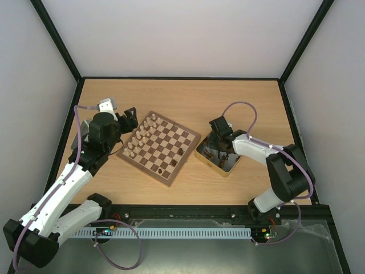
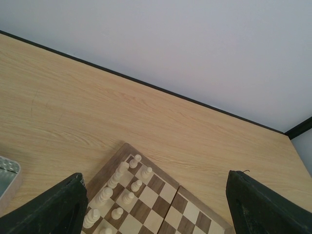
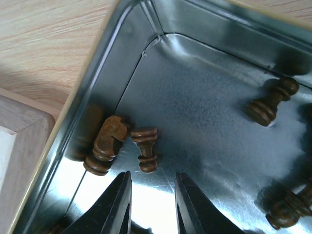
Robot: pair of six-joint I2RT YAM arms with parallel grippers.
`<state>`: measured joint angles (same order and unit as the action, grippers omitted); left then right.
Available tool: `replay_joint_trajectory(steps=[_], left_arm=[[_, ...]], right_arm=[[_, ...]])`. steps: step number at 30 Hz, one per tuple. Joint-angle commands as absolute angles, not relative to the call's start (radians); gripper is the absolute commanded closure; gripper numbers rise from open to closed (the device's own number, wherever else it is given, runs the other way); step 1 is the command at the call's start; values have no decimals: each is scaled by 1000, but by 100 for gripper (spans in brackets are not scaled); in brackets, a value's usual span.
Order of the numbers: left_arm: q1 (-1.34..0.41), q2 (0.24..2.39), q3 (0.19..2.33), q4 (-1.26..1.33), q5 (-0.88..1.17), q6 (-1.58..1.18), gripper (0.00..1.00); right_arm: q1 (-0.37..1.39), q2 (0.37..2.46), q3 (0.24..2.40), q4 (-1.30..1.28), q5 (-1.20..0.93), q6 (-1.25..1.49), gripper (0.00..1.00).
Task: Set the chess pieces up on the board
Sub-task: Pick up the chess piece from the storage box.
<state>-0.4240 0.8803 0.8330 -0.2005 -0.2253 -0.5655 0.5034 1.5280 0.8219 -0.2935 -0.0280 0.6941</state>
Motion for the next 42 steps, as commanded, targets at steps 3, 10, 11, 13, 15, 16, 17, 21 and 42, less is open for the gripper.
replay_joint_trajectory(steps=[3, 10, 11, 13, 15, 16, 17, 21, 42], left_arm=[[-417, 886, 862, -185, -215, -553, 21], [-417, 892, 867, -183, -211, -551, 21], [-417, 893, 867, -183, -212, -550, 21], [-417, 892, 867, -184, -212, -549, 21], [-417, 893, 867, -184, -211, -548, 21], [-418, 893, 867, -184, -211, -547, 21], [-417, 893, 867, -183, -210, -548, 21], [-417, 895, 867, -183, -201, -543, 21], [-417, 1027, 900, -140, 154, -568, 19]], right_arm=[[498, 1582, 868, -268, -23, 612, 76], [499, 1648, 888, -264, -19, 588, 76], [499, 1656, 892, -266, -8, 588, 76], [498, 1663, 896, -268, 2, 587, 78], [499, 1670, 897, -265, 10, 582, 81], [499, 1675, 898, -265, 13, 578, 82], [499, 1678, 899, -266, 16, 573, 84], [498, 1694, 903, -261, 29, 560, 84], [499, 1410, 869, -260, -89, 506, 96]])
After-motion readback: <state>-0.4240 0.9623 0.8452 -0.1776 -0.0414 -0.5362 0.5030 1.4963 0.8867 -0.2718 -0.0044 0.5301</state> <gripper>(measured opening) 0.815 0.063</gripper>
